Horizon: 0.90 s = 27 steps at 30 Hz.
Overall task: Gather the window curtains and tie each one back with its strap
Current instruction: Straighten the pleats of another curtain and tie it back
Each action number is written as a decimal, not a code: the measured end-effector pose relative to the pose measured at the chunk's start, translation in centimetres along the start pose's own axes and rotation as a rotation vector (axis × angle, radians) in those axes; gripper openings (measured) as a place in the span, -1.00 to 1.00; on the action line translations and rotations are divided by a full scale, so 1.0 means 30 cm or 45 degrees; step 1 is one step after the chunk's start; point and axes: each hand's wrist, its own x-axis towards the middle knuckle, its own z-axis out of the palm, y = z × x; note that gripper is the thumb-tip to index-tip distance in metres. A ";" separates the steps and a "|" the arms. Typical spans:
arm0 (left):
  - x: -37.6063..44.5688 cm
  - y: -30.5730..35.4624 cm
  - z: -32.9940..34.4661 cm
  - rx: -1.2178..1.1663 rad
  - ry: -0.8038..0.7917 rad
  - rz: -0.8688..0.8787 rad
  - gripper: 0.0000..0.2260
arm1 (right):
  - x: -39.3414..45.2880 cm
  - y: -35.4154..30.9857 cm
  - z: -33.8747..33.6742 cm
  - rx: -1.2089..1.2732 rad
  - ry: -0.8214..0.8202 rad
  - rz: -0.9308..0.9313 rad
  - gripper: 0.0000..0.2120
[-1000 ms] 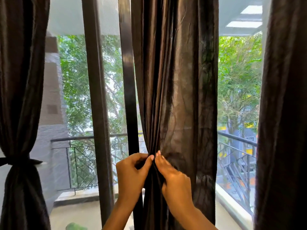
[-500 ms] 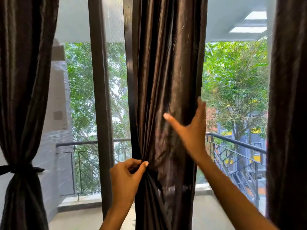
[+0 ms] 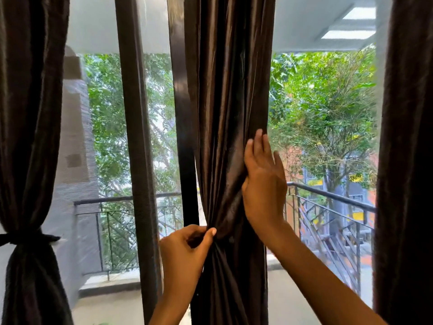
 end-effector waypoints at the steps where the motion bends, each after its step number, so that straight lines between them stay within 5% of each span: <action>1: -0.003 -0.001 0.001 0.002 -0.010 0.010 -0.88 | -0.048 0.008 0.006 -0.014 -0.024 -0.058 -0.44; 4: -0.019 0.009 -0.001 -0.037 -0.038 0.013 -0.92 | -0.179 0.019 0.000 0.109 -0.161 -0.062 -0.51; 8: -0.028 0.026 0.002 -0.065 -0.059 0.052 -0.87 | -0.242 0.024 -0.024 0.665 -0.301 0.395 -0.81; 11: -0.029 0.034 0.001 -0.045 -0.078 0.089 -0.92 | -0.257 0.005 -0.035 0.920 -0.334 0.595 -0.65; 16: -0.029 0.033 0.002 -0.026 -0.058 0.097 -0.94 | -0.340 0.029 -0.041 0.754 -0.418 0.580 -0.63; 22: -0.042 0.042 0.013 -0.104 -0.087 0.101 -0.91 | -0.427 -0.033 -0.123 0.437 -0.363 0.273 -0.48; 27: -0.052 0.041 0.011 -0.158 -0.102 0.120 -0.90 | -0.441 -0.038 -0.129 0.332 -0.588 0.141 -0.35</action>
